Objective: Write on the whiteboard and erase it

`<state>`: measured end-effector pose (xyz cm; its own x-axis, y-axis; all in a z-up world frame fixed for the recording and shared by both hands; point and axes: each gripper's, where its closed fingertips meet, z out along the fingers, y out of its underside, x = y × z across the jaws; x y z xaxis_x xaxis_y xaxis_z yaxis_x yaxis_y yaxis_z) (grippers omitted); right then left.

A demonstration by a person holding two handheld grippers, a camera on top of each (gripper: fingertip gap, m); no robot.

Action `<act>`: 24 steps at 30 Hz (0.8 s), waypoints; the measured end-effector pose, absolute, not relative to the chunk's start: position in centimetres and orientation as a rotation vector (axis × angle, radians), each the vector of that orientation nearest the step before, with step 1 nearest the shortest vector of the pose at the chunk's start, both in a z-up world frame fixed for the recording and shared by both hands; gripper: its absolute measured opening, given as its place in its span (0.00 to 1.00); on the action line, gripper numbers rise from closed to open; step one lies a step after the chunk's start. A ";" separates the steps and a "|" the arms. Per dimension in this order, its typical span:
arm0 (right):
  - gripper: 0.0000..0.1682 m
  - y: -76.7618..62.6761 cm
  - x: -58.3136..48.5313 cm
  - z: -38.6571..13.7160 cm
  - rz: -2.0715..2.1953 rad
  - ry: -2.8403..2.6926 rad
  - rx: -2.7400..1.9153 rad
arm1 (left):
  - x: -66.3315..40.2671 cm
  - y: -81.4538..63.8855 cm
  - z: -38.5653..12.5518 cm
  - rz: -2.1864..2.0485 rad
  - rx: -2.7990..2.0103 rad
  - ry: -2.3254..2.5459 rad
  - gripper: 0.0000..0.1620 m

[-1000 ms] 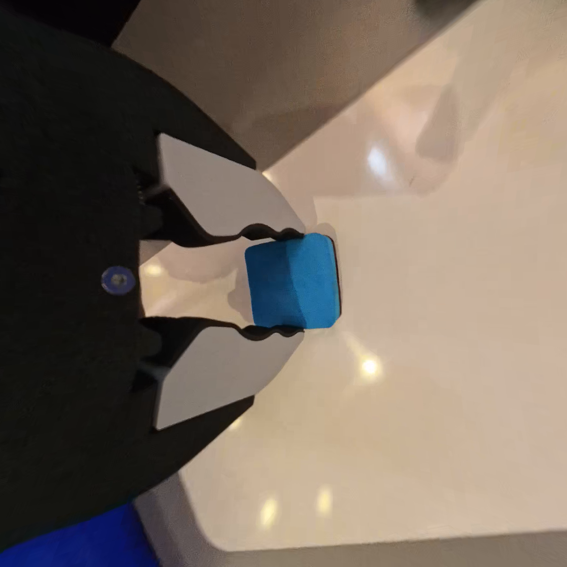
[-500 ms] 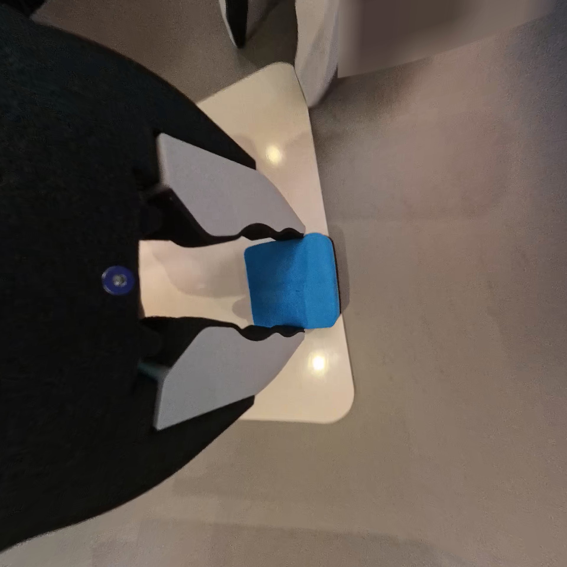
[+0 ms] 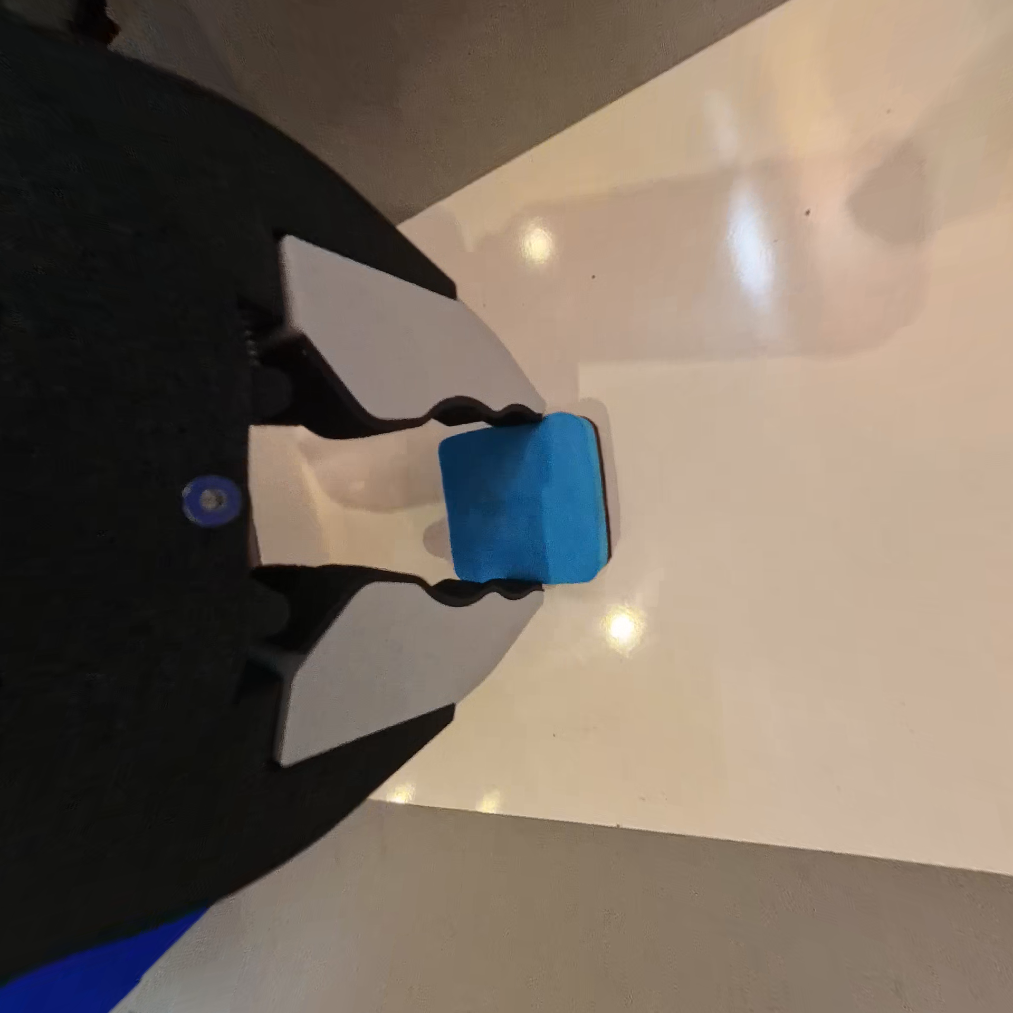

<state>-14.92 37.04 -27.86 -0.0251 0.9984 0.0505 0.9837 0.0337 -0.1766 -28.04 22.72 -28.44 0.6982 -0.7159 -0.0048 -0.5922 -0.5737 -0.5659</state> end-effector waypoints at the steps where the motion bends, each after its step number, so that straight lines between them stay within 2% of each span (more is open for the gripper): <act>1: 0.32 37.3 -14.8 -27.9 0.140 -2.164 -2.072 | -28.1 22.6 -28.4 -0.299 -2.375 1.002 0.42; 9: 0.32 36.4 -15.4 -27.9 0.144 -2.226 -1.940 | -28.0 22.6 -28.4 -0.294 -2.387 0.996 0.41; 13: 0.38 36.4 -15.1 -26.3 0.205 -2.132 -1.966 | -28.1 22.5 -28.4 -0.295 -2.383 0.987 0.41; 19: 0.37 34.4 -11.7 -21.0 0.393 -1.820 -1.978 | -28.1 22.5 -28.5 -0.295 -2.382 0.987 0.41; 24: 0.38 31.2 -8.4 -22.6 0.535 -1.495 -2.008 | -28.1 22.5 -28.5 -0.297 -2.381 0.991 0.41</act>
<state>-8.39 31.24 -22.60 0.2937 0.9557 0.0204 0.7261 -0.2092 -0.6550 -28.05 22.51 -28.45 0.7057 -0.7085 -0.0031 -0.5897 -0.5849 -0.5568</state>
